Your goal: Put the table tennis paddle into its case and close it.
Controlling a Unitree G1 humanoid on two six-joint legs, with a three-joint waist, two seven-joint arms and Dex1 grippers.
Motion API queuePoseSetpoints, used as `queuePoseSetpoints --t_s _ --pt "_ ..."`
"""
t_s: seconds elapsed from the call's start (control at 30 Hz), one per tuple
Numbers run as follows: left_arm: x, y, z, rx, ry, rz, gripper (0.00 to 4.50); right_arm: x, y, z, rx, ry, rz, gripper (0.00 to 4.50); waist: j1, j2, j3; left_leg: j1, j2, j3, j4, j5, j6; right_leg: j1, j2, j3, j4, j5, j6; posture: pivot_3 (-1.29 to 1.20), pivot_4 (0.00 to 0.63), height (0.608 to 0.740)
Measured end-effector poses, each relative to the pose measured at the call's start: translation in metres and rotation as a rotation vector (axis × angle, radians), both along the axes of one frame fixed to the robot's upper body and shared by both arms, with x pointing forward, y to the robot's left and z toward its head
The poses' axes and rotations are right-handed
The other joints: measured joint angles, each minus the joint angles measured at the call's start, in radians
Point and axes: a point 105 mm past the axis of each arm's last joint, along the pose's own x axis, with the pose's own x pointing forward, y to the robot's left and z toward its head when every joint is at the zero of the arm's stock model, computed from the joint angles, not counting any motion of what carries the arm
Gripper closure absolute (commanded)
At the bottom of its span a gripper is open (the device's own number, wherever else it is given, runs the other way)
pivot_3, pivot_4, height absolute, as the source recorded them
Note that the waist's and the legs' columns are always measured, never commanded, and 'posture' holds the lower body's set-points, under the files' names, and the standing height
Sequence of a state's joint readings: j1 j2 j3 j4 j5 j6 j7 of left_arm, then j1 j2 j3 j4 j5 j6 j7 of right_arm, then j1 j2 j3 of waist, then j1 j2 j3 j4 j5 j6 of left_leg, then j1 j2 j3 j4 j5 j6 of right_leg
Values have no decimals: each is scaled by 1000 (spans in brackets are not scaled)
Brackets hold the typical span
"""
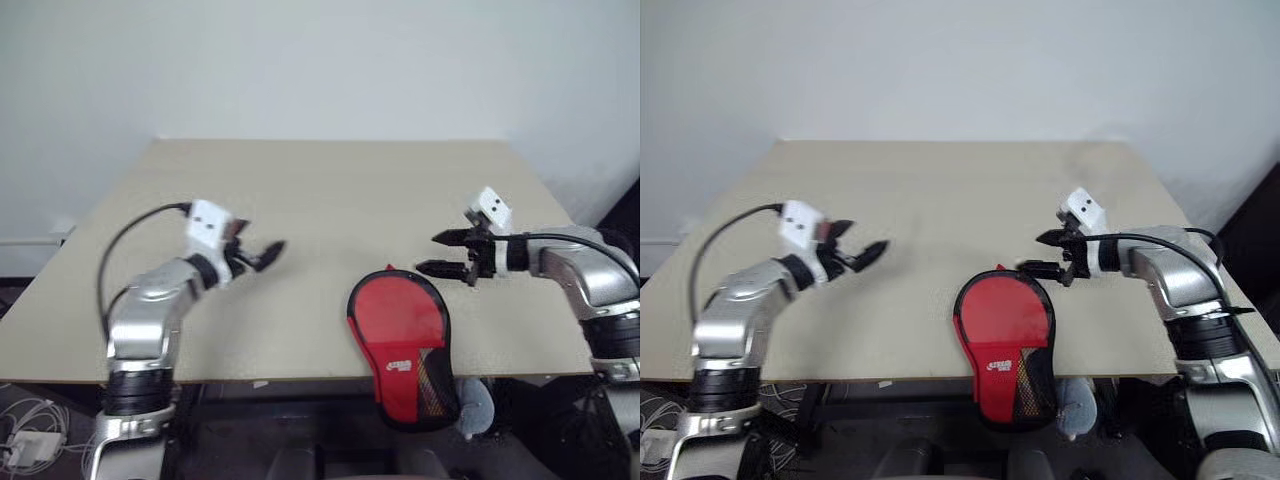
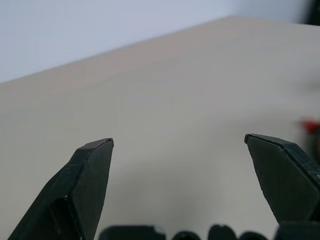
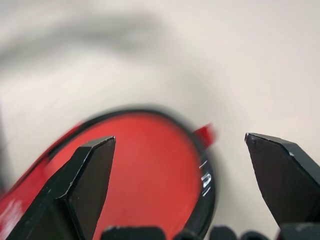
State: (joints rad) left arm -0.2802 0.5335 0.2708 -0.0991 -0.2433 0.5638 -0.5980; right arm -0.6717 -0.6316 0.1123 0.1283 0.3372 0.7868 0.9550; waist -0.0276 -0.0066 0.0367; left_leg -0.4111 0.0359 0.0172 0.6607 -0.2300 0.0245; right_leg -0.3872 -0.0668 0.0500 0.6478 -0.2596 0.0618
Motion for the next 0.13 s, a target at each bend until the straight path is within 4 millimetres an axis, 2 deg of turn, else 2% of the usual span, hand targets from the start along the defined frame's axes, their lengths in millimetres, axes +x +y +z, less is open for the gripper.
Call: queuePoseSetpoints --t_s 0.07,0.1,0.13 --pt "-15 32 -14 9 39 115 12 6 5 -2 28 2 -36 0 1 0 0 0 0 0 0 0 0 0 0 0 0 0 0 0 0 740" --pt "-29 54 -28 8 82 200 12 8 10 -5 41 2 -52 0 1 0 0 0 0 0 0 0 0 0 -1 0 0 0 0 0 0 740" --pt "-36 63 -35 5 104 240 12 10 11 -7 47 10 -63 0 4 -1 0 -1 0 0 0 0 0 -1 -1 -1 0 0 0 0 0 740"
